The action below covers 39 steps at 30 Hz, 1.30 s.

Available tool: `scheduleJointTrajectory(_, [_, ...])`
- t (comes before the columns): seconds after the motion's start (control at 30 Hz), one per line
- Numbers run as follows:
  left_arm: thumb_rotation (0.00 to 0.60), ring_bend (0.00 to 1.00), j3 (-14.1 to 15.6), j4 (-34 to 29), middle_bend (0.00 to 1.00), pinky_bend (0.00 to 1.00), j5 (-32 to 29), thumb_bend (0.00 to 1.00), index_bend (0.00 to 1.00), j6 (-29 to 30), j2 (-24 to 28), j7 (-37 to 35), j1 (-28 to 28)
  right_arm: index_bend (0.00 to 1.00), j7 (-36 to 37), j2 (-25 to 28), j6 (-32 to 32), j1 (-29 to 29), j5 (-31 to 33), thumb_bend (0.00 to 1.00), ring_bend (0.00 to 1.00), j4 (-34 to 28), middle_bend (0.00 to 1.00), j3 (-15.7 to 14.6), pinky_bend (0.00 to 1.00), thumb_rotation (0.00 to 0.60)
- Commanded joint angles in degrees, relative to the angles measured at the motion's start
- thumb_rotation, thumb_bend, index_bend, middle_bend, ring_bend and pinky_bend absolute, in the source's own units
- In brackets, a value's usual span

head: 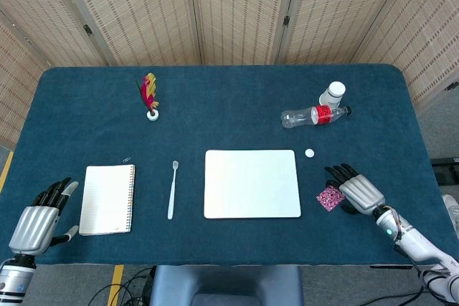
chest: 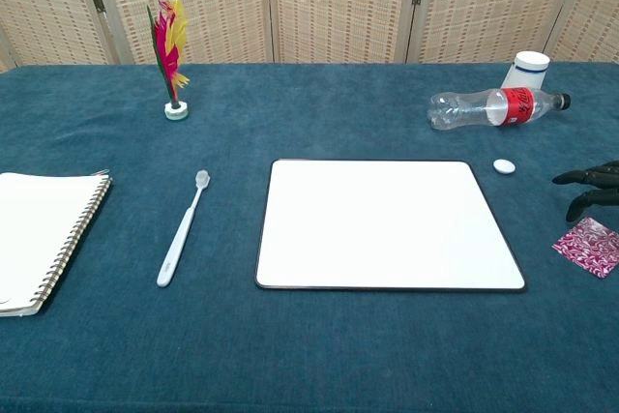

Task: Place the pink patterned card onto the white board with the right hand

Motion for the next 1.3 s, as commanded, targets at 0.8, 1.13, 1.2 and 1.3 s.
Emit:
scheduleJointTrajectory(0.8, [0.6, 0.1, -0.17, 0.34, 0.07, 0.23, -0.62, 0.25, 0.07, -0.26, 0.21, -0.41, -0.08, 0.42, -0.24, 0.81, 0.63, 1.04, 0.97, 0.19, 0.0, -2.11, 0.0, -0.15, 0.0, 0.6])
scheduleJointTrajectory(1.13, [0.6, 0.1, 0.35, -0.48, 0.07, 0.23, 0.51, 0.25, 0.07, -0.25, 0.82, -1.98, -0.13, 0.42, -5.61, 6.63, 2.6, 2.45, 3.14, 0.2, 0.0, -14.68, 0.0, 3.42, 0.0, 0.6])
scheduleJointTrajectory(1.2, [0.6, 0.1, 0.5, -0.52, 0.07, 0.23, 1.03, 0.25, 0.07, -0.16, 1.15, -2.83, -0.17, 0.42, -6.5, 7.14, 0.48, 3.66, 4.27, 0.2, 0.0, -17.31, 0.0, 4.42, 0.0, 0.6])
scheduleJointTrajectory(1.3, [0.6, 0.1, 0.76, -0.4, 0.07, 0.23, 1.7, 0.25, 0.07, -0.23, 1.68, -4.42, -0.28, 0.42, -8.2, 7.22, -3.91, 5.98, 6.62, 0.2, 0.0, -20.7, 0.0, 6.31, 0.0, 0.6])
